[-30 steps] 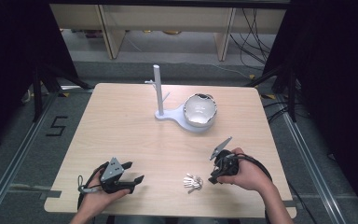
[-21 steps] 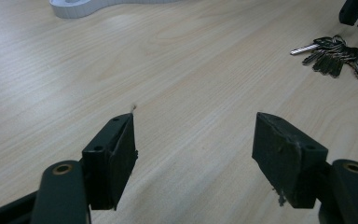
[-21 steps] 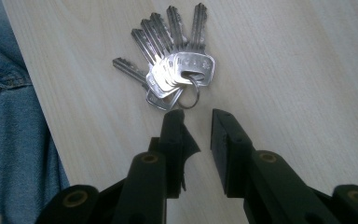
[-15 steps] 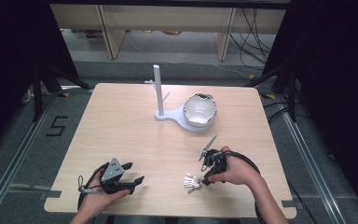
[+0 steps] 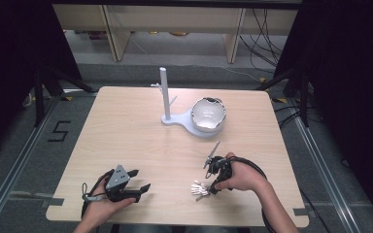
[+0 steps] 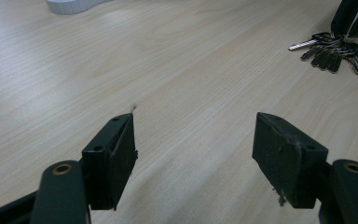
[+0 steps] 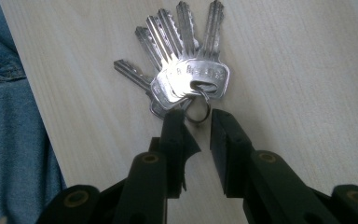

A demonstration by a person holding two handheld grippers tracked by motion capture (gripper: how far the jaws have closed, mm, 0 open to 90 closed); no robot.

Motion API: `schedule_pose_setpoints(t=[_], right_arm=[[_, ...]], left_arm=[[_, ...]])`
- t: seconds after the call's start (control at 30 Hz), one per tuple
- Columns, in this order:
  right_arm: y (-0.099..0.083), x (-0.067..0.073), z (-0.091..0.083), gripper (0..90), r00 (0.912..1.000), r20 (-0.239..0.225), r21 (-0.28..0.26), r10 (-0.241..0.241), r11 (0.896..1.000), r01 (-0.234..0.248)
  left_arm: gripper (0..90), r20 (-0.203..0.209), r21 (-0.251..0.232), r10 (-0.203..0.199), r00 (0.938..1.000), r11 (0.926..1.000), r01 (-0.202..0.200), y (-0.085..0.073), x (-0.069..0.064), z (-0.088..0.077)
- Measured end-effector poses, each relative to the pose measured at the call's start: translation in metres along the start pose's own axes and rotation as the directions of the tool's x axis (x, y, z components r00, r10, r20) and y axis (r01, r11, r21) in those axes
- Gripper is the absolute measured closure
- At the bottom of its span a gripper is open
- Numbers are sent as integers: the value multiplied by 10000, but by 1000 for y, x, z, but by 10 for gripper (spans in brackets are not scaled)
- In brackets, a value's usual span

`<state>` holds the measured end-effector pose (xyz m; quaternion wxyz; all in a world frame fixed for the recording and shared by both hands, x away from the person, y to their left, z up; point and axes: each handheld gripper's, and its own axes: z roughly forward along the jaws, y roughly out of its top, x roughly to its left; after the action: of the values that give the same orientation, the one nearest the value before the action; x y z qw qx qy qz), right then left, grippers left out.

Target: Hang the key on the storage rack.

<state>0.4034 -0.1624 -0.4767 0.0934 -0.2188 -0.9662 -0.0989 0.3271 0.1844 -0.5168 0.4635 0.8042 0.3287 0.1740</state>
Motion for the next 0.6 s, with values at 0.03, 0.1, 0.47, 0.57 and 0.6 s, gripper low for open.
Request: schedule_pose_setpoints(t=[0.03, 0.1, 0.47, 0.57, 0.6], right_arm=[[1, -1, 0, 771, 9999, -18, 131, -107, 9999, 108], [3, -2, 0, 772, 9999, 104, 407, -136, 9991, 132], [13, 0, 1, 784, 9978, 247, 988, -620, 9933, 592], [14, 0, 3, 796, 9965, 240, 978, -796, 9922, 769], [16, 3, 2, 812, 9972, 311, 1080, -681, 9921, 644]], left_arm=[[294, -32, 2, -34, 10000, 10000, 34, 0, 0, 0], [294, -30, 1, -46, 10000, 10000, 46, 0, 0, 0], [294, -16, 45, 36, 10000, 10000, -36, -2, 1, 0], [294, 27, 9, -6, 10000, 10000, 6, -1, 0, 1], [294, 47, 8, -9, 10000, 10000, 9, -2, 0, 1]])
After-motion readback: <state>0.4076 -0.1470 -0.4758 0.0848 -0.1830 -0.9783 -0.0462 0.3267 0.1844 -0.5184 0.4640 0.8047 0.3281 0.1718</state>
